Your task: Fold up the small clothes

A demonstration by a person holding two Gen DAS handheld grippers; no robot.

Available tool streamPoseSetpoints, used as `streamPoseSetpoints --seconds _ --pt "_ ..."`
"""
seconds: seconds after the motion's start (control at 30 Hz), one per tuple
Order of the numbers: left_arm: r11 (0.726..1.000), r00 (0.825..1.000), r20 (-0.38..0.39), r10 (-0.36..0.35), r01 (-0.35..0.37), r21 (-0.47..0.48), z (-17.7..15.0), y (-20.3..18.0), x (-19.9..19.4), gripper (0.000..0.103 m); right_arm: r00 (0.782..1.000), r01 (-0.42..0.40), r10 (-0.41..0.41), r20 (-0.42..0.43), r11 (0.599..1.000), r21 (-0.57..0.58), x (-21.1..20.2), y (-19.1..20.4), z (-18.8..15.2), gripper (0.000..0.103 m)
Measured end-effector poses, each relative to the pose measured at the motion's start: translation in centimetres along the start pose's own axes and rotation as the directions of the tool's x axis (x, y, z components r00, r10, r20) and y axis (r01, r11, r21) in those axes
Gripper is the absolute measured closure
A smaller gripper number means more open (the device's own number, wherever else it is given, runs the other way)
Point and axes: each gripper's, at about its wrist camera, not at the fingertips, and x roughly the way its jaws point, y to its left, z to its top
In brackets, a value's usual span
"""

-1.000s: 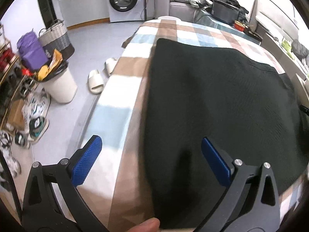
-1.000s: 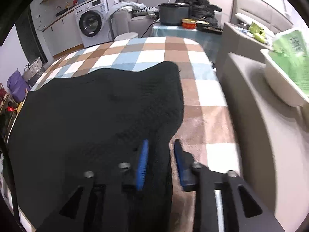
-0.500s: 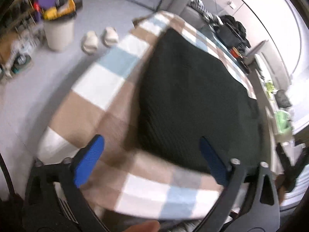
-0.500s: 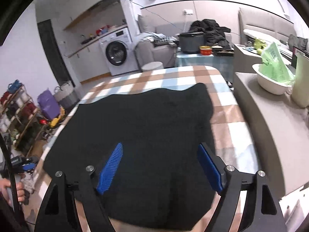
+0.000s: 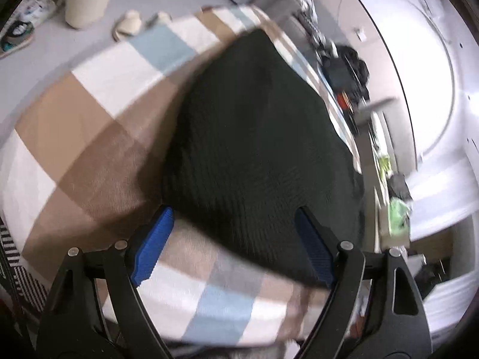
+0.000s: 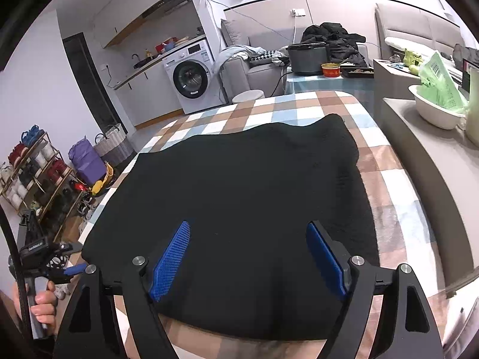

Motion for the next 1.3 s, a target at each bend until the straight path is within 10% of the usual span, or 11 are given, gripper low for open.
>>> streamPoseSetpoints --seconds 0.17,0.33,0.93,1.13,1.3 --pt "1.000 0.996 0.090 0.016 -0.015 -0.013 0.1 -0.8 1.3 0.024 0.999 -0.009 0.009 -0.035 1.000 0.008 1.6 0.0 -0.4 0.021" --pt "0.996 0.993 0.118 0.019 -0.008 -0.094 1.2 0.0 2.6 0.080 0.997 0.000 -0.001 -0.072 1.000 -0.008 3.3 0.3 -0.8 0.021" --pt "0.975 0.947 0.311 -0.087 0.017 0.223 2.7 -9.5 -2.3 0.090 0.982 0.060 -0.081 -0.170 0.990 -0.128 6.6 0.4 -3.9 0.021" --pt "0.882 0.943 0.281 -0.177 0.026 0.471 2.2 -20.1 -1.5 0.090 0.985 0.003 -0.013 -0.169 0.998 -0.061 5.7 -0.8 -3.6 0.021" --pt "0.722 0.958 0.129 -0.257 0.102 0.685 -2.2 -30.1 2.2 0.091 0.992 0.049 -0.050 -0.112 0.999 -0.005 3.1 -3.5 -2.2 0.021"
